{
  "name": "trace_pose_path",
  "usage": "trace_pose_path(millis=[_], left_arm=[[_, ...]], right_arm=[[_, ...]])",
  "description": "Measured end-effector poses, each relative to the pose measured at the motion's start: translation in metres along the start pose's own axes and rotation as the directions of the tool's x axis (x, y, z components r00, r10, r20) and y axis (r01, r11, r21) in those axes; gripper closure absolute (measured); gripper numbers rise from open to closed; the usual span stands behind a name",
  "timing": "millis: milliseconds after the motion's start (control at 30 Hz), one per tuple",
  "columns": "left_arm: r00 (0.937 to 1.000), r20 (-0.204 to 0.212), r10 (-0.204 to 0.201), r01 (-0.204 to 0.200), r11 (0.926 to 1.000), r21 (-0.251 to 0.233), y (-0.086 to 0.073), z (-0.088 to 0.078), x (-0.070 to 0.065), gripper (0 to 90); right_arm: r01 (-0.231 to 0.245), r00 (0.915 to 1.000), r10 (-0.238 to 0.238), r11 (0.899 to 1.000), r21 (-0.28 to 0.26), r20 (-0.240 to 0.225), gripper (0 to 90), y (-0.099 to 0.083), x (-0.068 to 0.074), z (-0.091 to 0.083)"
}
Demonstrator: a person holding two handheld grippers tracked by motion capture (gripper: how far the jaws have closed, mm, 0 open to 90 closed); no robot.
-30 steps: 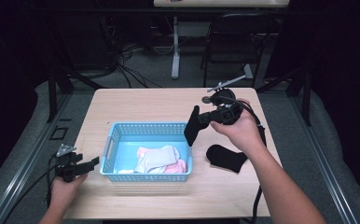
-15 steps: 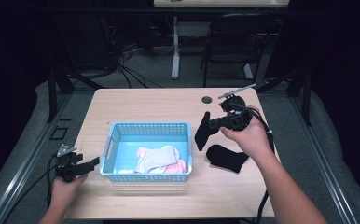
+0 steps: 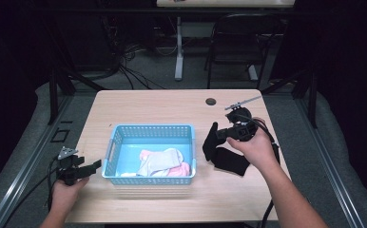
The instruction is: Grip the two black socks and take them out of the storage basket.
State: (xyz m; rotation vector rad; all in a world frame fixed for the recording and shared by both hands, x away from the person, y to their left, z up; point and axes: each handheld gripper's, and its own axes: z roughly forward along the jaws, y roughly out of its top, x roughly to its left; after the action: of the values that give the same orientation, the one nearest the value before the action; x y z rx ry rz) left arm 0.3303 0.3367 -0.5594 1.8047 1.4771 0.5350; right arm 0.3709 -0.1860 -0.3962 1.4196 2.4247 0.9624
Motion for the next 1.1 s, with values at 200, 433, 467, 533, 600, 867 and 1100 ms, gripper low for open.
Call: trace_pose_path(millis=[200,433,467,533,600,867,1100], left_arm=[[1.0000,0.002,0.002,-0.002,1.0000,0.001,0.000,0.000,0.000,23.6],[1.0000,0.001,-0.001,0.001,1.0000,0.001,0.000,0.000,0.000,23.6],[1.0000,0.001,-0.001,0.001,1.0000,0.001,0.000,0.000,0.000,23.6],[1.0000,0.001,-0.001,0.001,1.0000,0.001,0.000,0.000,0.000,23.6],[1.0000,0.001,0.000,0.000,1.0000,0.003,0.000,0.000,0.000,23.6],[1.0000,0.001,0.002,-0.002,1.0000,0.007,-0.001,0.000,0.000,23.6],[1.0000,-0.001,0.001,-0.001,1.0000,0.008,-0.001,0.000,0.000,23.6]], right_arm=[[-0.035,0.9994,0.035,0.999,0.015,-0.001,85.5,-0.013,-0.009,0.009],[-0.077,0.9968,0.076,0.997,0.027,0.027,85.5,-0.028,-0.023,0.014],[-0.081,0.9963,0.080,0.996,0.032,0.031,85.5,-0.030,-0.025,0.014],[-0.094,0.9950,0.093,0.995,0.028,0.038,85.5,-0.034,-0.029,0.015],[-0.110,0.9932,0.108,0.994,0.030,0.043,85.5,-0.038,-0.033,0.016],[-0.180,0.9820,0.178,0.983,0.031,0.062,85.3,-0.059,-0.054,0.019],[-0.240,0.9691,0.236,0.970,0.041,0.070,84.5,-0.078,-0.070,0.028]])
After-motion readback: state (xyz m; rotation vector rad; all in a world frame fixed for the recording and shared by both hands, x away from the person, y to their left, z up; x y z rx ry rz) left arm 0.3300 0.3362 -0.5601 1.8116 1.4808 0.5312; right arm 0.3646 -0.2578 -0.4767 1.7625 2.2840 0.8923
